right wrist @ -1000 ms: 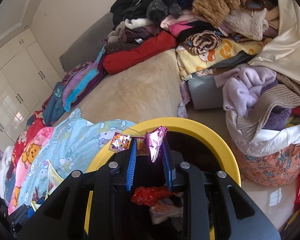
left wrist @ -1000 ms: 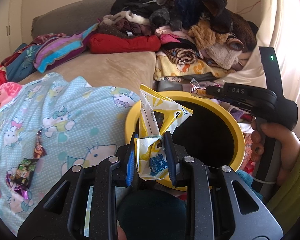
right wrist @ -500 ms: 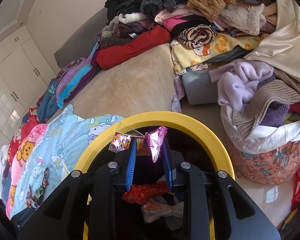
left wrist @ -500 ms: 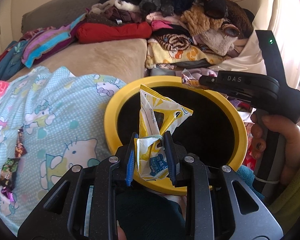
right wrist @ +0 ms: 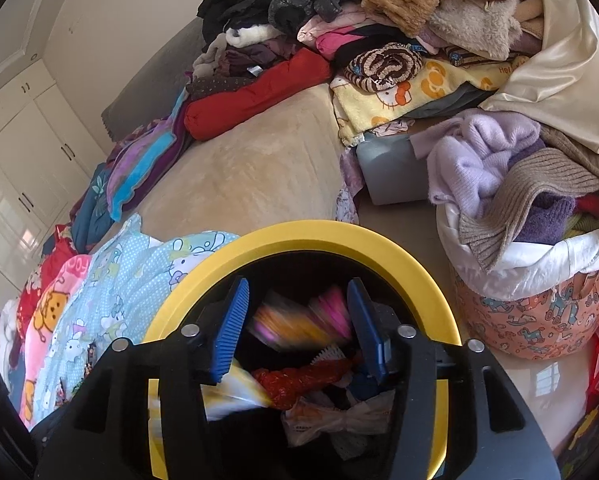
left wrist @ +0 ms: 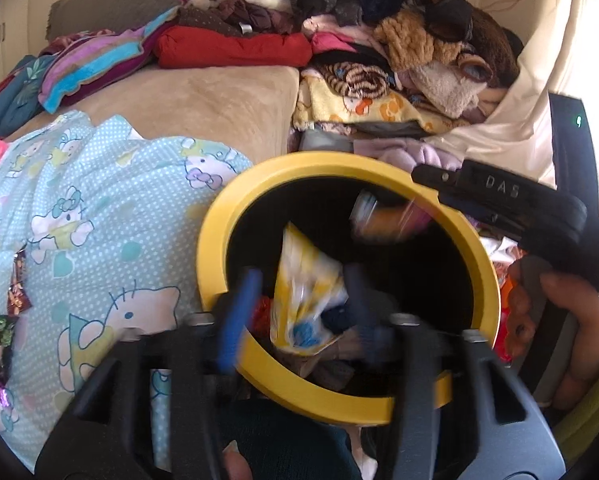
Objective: Collect trash
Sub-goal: 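Open both tools to drop the wrappers into the bin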
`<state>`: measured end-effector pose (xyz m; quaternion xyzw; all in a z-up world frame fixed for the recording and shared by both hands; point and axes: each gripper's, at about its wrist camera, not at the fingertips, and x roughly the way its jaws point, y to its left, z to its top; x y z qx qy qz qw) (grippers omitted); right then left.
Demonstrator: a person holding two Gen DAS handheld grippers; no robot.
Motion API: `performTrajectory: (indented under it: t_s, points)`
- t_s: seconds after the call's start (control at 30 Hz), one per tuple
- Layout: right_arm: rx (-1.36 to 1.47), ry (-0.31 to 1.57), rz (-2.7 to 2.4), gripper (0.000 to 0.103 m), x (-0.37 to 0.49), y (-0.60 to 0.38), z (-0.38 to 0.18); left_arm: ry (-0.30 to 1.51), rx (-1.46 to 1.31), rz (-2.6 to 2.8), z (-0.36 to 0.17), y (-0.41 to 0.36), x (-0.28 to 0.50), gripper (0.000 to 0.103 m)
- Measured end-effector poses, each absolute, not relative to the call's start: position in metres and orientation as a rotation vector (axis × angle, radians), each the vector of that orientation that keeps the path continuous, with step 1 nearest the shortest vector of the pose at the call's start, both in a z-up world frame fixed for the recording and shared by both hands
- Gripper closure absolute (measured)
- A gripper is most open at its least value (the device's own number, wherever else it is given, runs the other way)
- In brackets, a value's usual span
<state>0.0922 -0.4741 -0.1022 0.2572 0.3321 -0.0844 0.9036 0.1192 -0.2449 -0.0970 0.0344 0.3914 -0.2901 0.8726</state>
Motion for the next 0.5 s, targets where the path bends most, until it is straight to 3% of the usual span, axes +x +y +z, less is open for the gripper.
performTrajectory:
  t_s: [0.03, 0.13, 0.5]
  points:
    - [0.529, 0.687, -0.175, 0.05, 0.092, -0.474, -0.102, 0.805, 0.06, -0.595, -0.094, -0.241, 0.118, 0.033]
    - [0.526, 0.684, -0.176, 0.045, 0.093, -0.472, -0.101, 0.778, 0.029, -0.573, -0.088, -0.231, 0.117, 0.014]
    - [0.473, 0.673, -0.134, 0.04, 0.094, -0.446, -0.087, 0.697, 0.014, -0.507, -0.066, -0.2, 0.106, 0.011]
